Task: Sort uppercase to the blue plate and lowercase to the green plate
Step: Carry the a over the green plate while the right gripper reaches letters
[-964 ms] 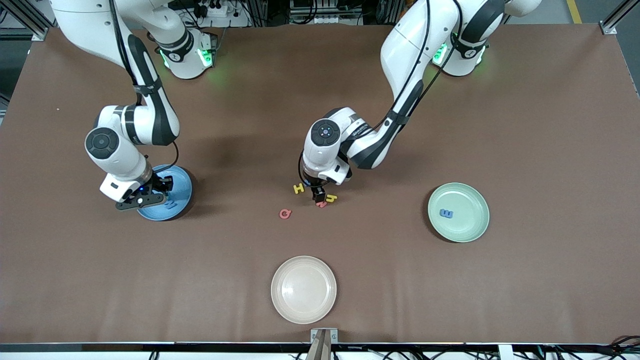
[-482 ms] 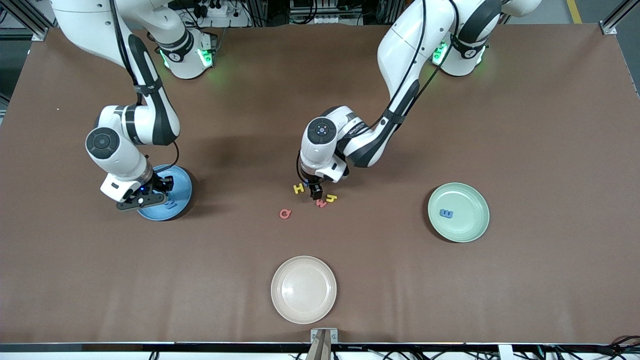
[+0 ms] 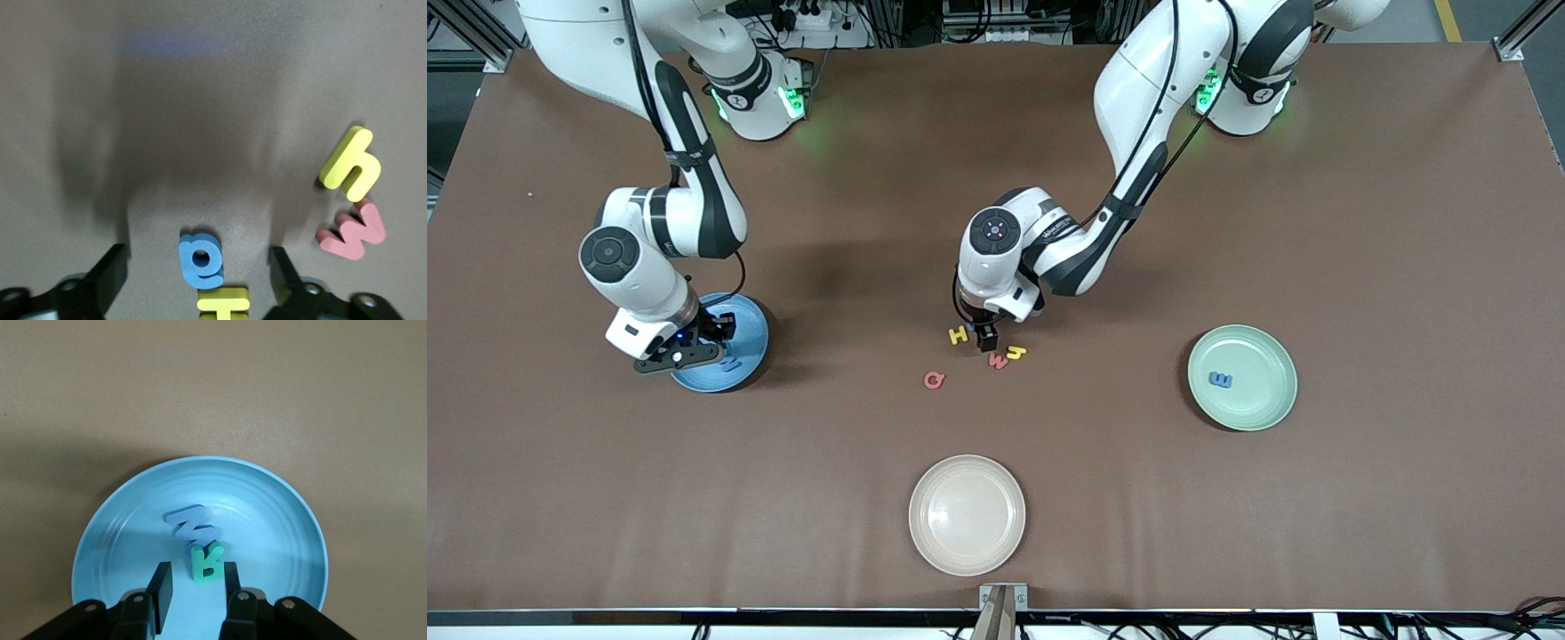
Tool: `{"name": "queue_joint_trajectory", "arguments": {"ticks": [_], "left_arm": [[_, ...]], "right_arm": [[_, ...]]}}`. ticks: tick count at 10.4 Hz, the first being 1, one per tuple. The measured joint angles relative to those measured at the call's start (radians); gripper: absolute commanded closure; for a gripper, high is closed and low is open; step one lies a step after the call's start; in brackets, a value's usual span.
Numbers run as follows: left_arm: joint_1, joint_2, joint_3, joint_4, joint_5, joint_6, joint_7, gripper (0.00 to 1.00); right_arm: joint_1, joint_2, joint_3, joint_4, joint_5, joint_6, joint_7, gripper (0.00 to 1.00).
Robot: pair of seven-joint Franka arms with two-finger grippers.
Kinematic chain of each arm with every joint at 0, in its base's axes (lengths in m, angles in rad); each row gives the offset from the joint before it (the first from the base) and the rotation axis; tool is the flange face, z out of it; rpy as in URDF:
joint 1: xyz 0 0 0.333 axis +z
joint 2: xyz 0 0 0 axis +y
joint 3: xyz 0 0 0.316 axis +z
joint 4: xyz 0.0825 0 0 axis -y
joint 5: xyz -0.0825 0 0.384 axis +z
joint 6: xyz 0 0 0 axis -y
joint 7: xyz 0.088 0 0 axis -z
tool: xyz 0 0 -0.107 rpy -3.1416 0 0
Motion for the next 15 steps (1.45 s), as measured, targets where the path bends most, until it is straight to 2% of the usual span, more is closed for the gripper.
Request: {"name": "queue_joint_trajectory", "arguments": {"ticks": [6, 8, 10, 13, 15], "left_arm": [[-0.004, 0.0, 0.002, 0.016, 0.0, 0.002, 0.0, 1.0], [-0.003, -0.007, 0.014, 0.018, 0.05, -0.013, 0.013, 1.0], [0.003, -0.033, 0.023, 0.019, 0.101, -0.089, 0.062, 1.0], [0.067, -0.107, 0.026, 0.018, 0.102, -0.224, 0.226, 1.0], [0.13, -0.172, 0.023, -0.027, 0.102, -0.247, 0.35, 1.0]], "right_arm": [[0.002, -0.002, 0.001, 0.0, 0.001, 0.0, 0.0, 0.61], [0.003, -0.004, 0.002, 0.0, 0.002, 0.0, 0.0, 0.61], [0.004, -0.005, 0.003, 0.0, 0.014, -0.001, 0.0, 0.61], [0.043, -0.007, 0.007, 0.007, 0.164, -0.015, 0.002, 0.61], [0.097, -0.007, 0.009, 0.022, 0.224, -0.025, 0.068, 0.56]]}}
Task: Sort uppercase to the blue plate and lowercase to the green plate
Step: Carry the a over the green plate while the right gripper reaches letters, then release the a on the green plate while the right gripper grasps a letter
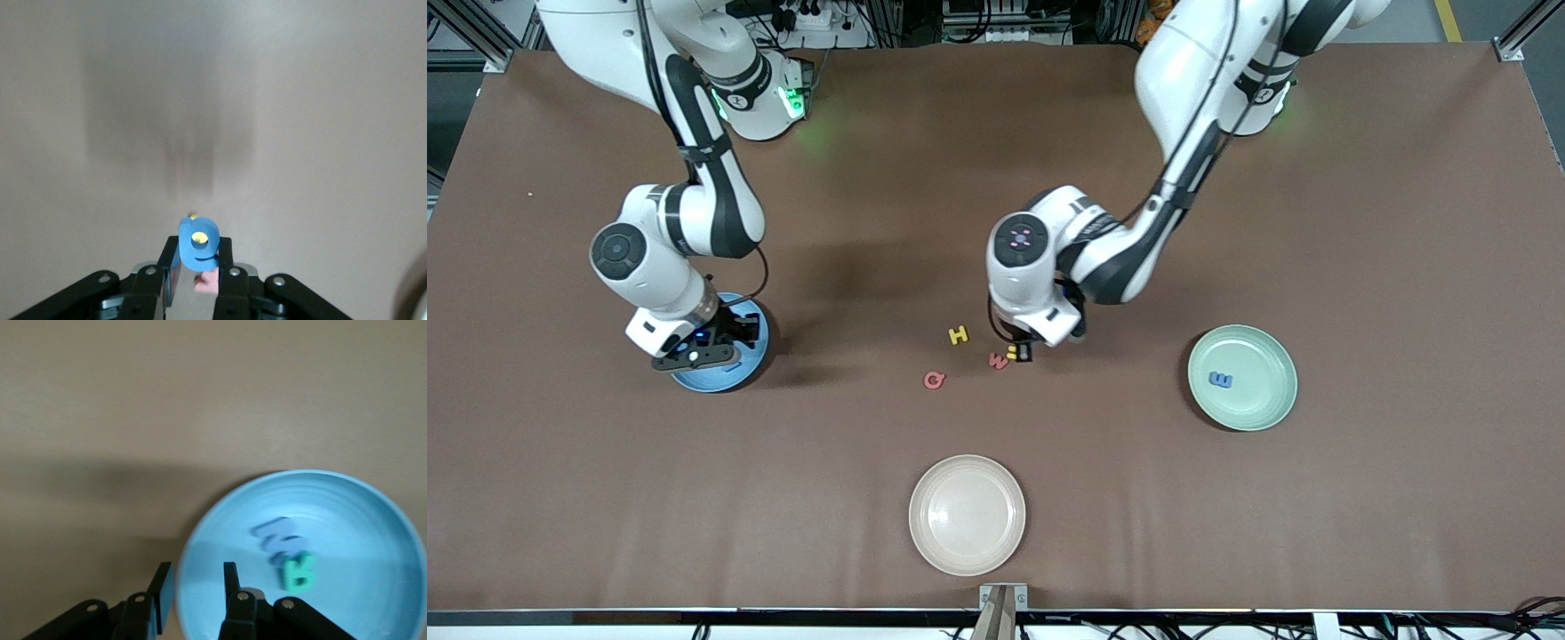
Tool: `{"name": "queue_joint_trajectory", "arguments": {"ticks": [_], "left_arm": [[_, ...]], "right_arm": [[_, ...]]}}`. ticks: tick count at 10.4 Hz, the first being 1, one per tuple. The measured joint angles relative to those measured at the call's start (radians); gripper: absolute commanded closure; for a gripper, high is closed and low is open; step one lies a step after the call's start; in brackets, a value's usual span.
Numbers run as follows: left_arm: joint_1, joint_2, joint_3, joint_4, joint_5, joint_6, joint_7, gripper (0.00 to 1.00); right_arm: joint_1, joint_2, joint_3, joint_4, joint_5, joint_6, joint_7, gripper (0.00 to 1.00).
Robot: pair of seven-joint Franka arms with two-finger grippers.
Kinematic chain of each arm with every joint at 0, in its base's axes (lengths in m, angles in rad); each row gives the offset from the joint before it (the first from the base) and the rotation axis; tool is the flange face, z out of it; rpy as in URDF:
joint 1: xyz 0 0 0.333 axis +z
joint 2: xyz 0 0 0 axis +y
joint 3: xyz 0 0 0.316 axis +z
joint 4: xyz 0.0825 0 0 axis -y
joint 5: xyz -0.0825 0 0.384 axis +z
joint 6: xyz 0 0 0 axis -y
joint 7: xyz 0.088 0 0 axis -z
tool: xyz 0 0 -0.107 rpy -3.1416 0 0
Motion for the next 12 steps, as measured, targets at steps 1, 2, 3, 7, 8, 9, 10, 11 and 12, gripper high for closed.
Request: {"name": "queue_joint_trajectory", "arguments": {"ticks": [1, 2, 3, 7, 8, 9, 10, 11, 12], "left_arm": [[0.034, -0.04, -0.005, -0.042, -0.001, -0.003, 0.065, 1.0], [0.076, -0.082, -0.018, -0.091, -0.004, -0.005, 0.132, 1.0], [0.125, -0.121, -0.035, -0.14, -0.005, -0.006, 0.197, 1.0], [0.341, -0.186, -0.062, -0.291, -0.005, -0.008, 0.478, 1.0], [0.4, -0.19, -0.063, -0.32, -0.005, -0.007, 0.559, 1.0], [0.458, -0.196, -0.065, -0.34, -0.005, -0.006, 0.635, 1.0], [0.504, -0.204, -0.068, -0.354, -0.005, -0.006, 0.694, 1.0], [0.534, -0.213, -0.07, -0.366, -0.005, -0.006, 0.737, 1.0], [0.548, -0.219, -0.071, -0.377, -0.005, -0.006, 0.761, 1.0]], "right_arm": [[0.029, 0.0, 0.003, 0.01, 0.003, 0.0, 0.082, 0.54], [0.066, 0.0, 0.009, 0.023, 0.004, 0.0, 0.175, 0.51], [0.108, 0.0, 0.015, 0.038, 0.005, 0.0, 0.263, 0.48], [0.287, 0.006, 0.026, 0.092, 0.006, -0.001, 0.432, 0.24], [0.305, 0.01, 0.034, 0.107, 0.006, -0.002, 0.432, 0.17], [0.311, 0.015, 0.057, 0.122, 0.006, -0.004, 0.432, 0.1], [0.312, 0.03, 0.089, 0.144, 0.006, -0.005, 0.433, 0.04], [0.315, 0.056, 0.118, 0.172, 0.006, -0.005, 0.436, 0.02], [0.317, 0.091, 0.142, 0.203, 0.006, -0.005, 0.436, 0.02]]}}
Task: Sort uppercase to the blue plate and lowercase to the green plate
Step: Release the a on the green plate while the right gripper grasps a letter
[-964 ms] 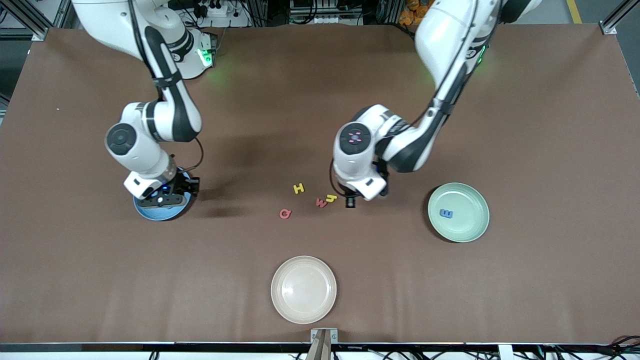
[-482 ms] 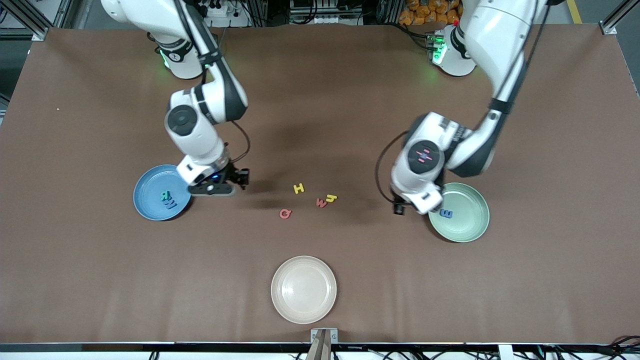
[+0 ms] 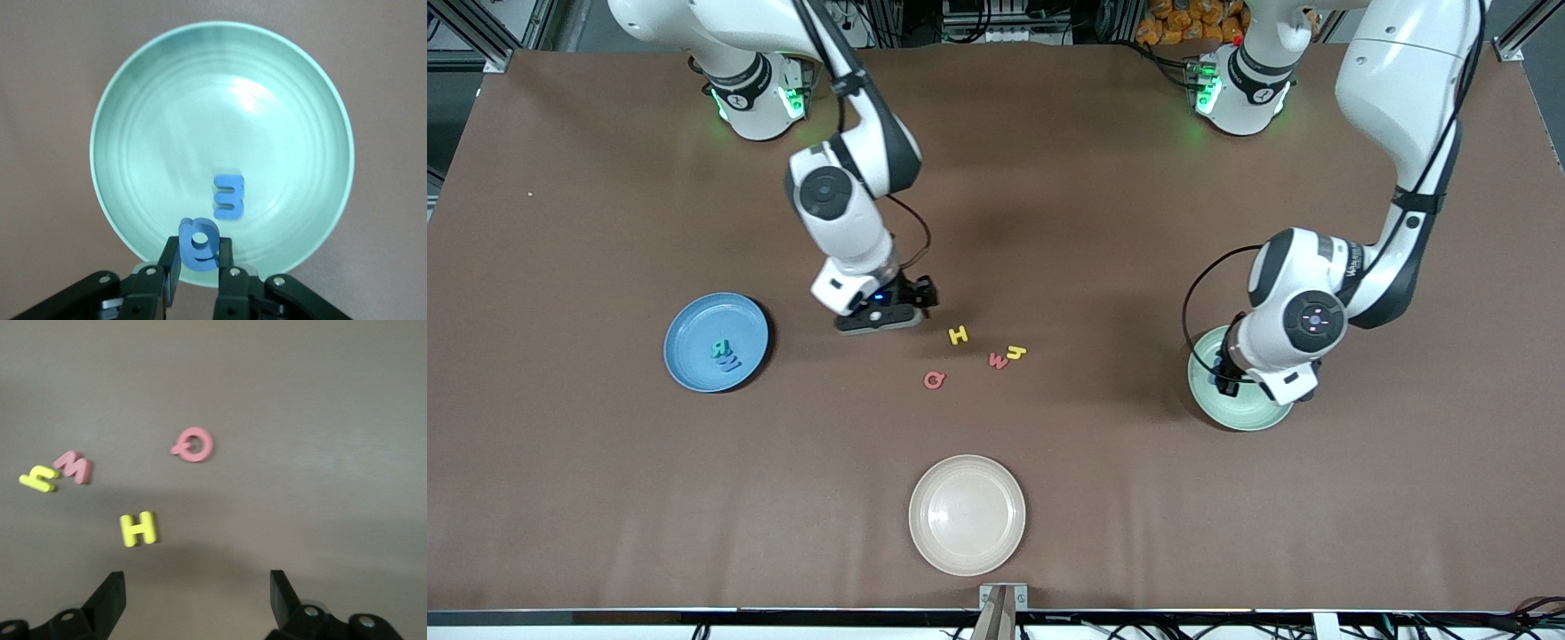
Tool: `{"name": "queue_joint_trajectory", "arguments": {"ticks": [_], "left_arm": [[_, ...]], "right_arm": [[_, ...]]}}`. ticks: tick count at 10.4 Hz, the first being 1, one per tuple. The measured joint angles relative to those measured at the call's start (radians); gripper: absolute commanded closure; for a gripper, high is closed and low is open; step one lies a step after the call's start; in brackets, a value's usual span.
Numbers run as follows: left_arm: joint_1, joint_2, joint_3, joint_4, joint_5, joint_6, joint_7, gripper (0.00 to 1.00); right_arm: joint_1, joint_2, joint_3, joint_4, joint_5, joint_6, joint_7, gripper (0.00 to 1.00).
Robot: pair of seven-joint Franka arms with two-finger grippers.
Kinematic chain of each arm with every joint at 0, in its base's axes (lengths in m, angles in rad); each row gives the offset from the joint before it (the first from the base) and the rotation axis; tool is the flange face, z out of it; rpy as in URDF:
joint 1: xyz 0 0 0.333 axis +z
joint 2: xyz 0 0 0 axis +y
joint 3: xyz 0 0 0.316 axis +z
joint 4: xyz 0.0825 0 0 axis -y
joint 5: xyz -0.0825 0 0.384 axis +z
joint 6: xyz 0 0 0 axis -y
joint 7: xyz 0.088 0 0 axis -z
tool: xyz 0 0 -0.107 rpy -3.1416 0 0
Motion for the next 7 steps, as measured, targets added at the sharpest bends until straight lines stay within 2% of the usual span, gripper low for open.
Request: {"name": "queue_joint_trajectory", "arguments": {"ticks": [1, 7], "left_arm": [[0.004, -0.002, -0.001, -0.006, 0.0, 0.0, 0.009, 0.01], [0.002, -0.003, -0.013, -0.021, 0.0, 0.0, 0.075, 0.0]], "right_arm": [[0.003, 0.036, 0.018, 0.031, 0.0, 0.0, -0.001, 0.02], [0.046, 0.183, 0.031, 0.179, 0.0, 0.002, -0.003, 0.1]]}}
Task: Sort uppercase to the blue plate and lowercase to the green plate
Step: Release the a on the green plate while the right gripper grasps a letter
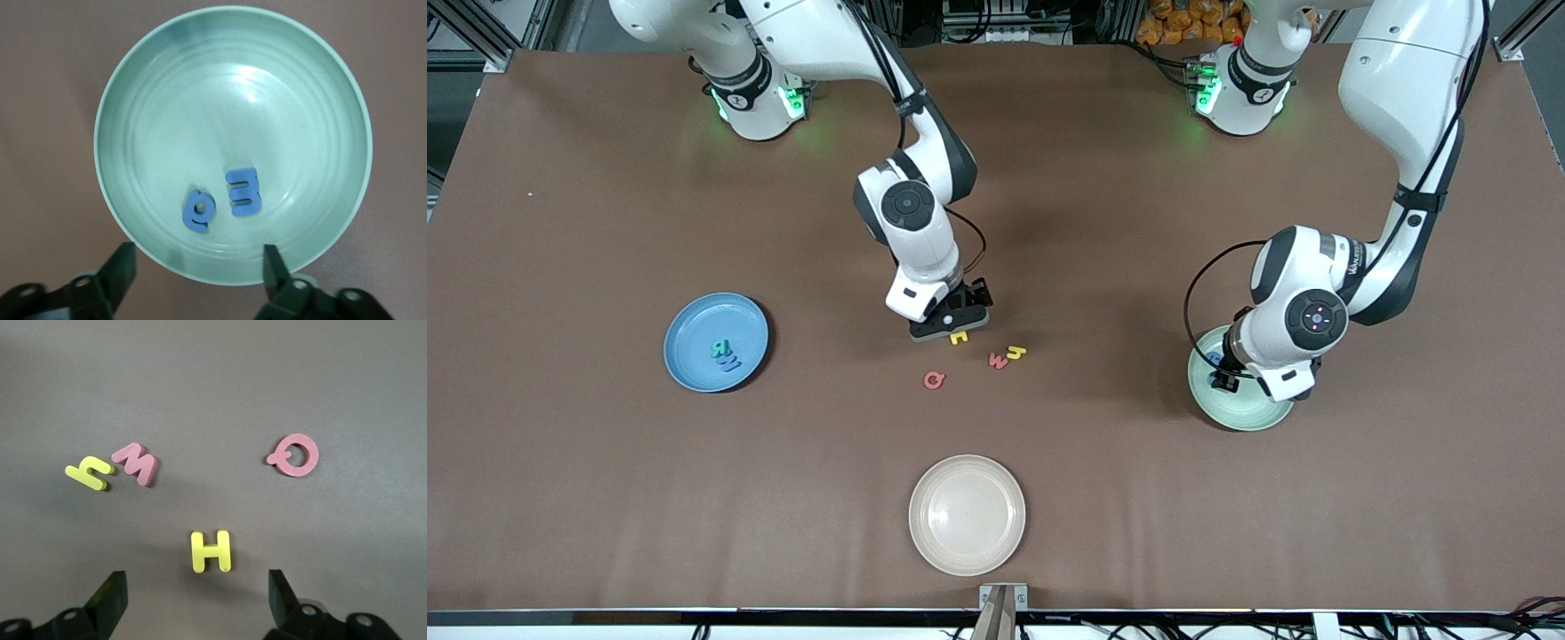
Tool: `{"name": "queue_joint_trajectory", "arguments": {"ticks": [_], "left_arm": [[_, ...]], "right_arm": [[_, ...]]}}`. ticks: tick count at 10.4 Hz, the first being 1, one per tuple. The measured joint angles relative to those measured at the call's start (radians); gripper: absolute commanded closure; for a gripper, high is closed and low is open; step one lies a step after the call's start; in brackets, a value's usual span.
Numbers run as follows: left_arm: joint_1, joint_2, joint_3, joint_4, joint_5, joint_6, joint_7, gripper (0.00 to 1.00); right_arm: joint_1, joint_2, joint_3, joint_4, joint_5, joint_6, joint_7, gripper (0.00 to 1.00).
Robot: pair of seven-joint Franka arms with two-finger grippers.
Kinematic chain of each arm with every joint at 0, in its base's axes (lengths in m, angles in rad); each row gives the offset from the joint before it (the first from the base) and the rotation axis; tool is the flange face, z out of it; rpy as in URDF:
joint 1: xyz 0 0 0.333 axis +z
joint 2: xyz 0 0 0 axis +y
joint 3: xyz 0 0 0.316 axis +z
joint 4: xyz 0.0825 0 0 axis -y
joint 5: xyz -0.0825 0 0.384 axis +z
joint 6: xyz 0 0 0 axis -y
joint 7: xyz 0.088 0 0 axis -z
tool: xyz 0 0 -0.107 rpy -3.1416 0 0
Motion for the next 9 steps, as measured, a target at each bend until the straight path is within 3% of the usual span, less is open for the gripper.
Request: {"name": "queue_joint_trajectory", "arguments": {"ticks": [5, 9], "left_arm": [[-0.01, -0.003, -0.021, 0.006, 0.001, 0.015, 0.049, 0.0], [-0.071, -0.002, -0.024, 0.018, 0.07, 0.034, 0.096, 0.0]], "right_arm": [[0.003, 0.056, 0.0, 0.013, 0.0, 0.021, 0.0, 0.29], [0.004, 0.083, 0.0, 0.014, 0.0, 0.05, 0.0, 0.37]]}}
